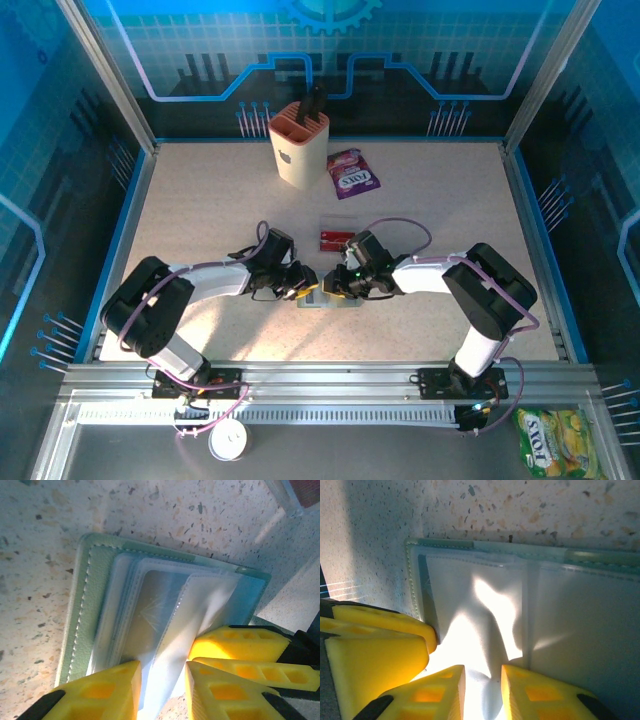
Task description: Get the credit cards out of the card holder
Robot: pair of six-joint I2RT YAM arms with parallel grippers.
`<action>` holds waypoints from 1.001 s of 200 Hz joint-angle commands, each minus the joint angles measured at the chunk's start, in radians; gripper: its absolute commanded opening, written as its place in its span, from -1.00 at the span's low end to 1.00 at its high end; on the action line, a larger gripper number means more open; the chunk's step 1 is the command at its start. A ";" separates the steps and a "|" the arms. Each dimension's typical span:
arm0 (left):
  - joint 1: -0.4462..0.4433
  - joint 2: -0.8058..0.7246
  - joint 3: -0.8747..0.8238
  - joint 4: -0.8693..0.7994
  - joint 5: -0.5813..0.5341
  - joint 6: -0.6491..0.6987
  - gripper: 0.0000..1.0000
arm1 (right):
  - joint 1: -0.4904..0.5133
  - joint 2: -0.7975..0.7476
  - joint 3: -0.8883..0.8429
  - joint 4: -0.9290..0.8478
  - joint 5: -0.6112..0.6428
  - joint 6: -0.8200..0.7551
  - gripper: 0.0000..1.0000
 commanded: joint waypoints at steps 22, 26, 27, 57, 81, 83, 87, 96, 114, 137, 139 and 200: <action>-0.013 0.031 0.024 0.003 0.019 -0.015 -0.44 | -0.020 0.027 -0.045 0.035 -0.037 0.026 -0.53; -0.015 0.031 0.026 0.003 0.019 -0.015 -0.45 | -0.021 0.028 -0.046 0.040 -0.039 0.027 -0.53; -0.015 0.031 0.026 0.003 0.019 -0.014 -0.45 | -0.021 0.028 -0.047 0.041 -0.040 0.028 -0.53; -0.023 0.035 0.041 0.002 0.021 -0.016 -0.51 | -0.028 0.029 -0.061 0.064 -0.048 0.033 -0.53; -0.028 0.042 0.057 0.004 0.028 -0.019 -0.54 | -0.029 0.029 -0.068 0.072 -0.053 0.033 -0.53; -0.028 0.043 0.058 0.004 0.027 -0.019 -0.54 | -0.029 0.029 -0.068 0.073 -0.053 0.033 -0.53; -0.030 0.044 0.061 0.006 0.027 -0.020 -0.55 | -0.030 0.029 -0.068 0.075 -0.053 0.033 -0.53; -0.032 0.046 0.065 0.006 0.026 -0.018 -0.56 | -0.031 0.027 -0.071 0.078 -0.054 0.033 -0.53; -0.036 0.050 0.073 0.006 0.027 -0.019 -0.57 | -0.031 0.025 -0.075 0.083 -0.054 0.033 -0.52; -0.038 0.051 0.075 0.007 0.027 -0.018 -0.57 | -0.031 0.023 -0.078 0.088 -0.056 0.034 -0.52; -0.037 0.051 0.074 0.007 0.027 -0.018 -0.57 | -0.031 0.023 -0.078 0.089 -0.055 0.034 -0.52; -0.039 0.027 0.075 -0.020 0.001 0.004 -0.58 | -0.032 0.017 -0.090 0.120 -0.063 0.040 -0.57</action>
